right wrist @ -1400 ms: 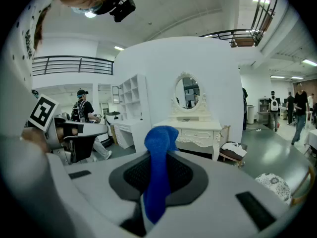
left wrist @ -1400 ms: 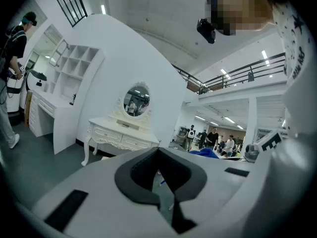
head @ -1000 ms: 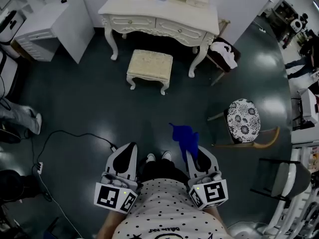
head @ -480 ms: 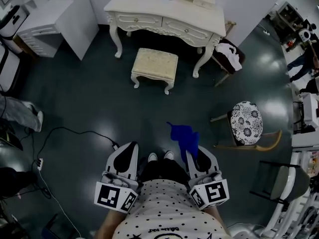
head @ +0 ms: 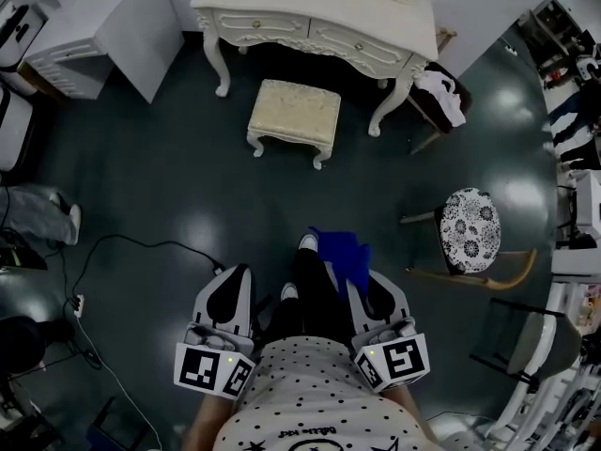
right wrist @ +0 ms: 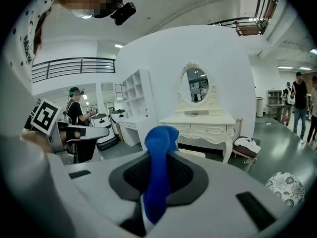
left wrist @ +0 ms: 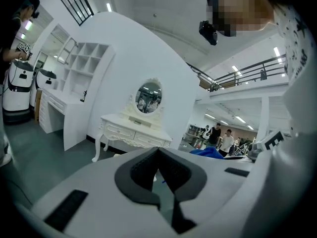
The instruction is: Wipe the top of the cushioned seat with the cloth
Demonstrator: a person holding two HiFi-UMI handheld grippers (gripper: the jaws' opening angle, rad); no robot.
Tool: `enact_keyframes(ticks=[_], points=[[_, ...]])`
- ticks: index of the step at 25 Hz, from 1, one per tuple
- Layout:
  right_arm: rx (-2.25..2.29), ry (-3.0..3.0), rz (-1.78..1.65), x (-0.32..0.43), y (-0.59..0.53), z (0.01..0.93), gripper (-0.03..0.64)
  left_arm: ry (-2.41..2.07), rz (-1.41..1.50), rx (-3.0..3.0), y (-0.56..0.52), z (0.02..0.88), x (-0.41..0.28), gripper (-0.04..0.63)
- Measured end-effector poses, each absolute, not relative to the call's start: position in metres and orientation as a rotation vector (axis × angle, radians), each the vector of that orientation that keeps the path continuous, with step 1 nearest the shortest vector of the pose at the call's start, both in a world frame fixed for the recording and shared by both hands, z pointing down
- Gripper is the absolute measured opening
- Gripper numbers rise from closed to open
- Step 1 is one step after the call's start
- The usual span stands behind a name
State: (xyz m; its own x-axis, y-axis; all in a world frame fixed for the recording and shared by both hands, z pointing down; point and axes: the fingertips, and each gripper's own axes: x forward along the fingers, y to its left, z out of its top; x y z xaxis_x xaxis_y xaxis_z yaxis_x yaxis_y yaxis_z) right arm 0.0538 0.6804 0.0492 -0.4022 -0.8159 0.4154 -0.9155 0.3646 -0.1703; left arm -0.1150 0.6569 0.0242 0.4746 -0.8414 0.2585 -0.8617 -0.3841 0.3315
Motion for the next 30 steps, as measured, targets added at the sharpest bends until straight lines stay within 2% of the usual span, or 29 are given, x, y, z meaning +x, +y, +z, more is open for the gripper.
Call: enact_keyframes(ticks=[12, 30], points=[[1.478, -2.391, 0.573, 0.085, 0.533, 0.06, 0.064, -1.519, -0.007, 2.272, 0.514, 0.02, -0.087, 0.011], [1.72, -2.277, 0.64, 0.096, 0.419, 0.06, 0.064, -1.381, 0.022, 2.381, 0.376, 0.014, -0.087, 0.011]])
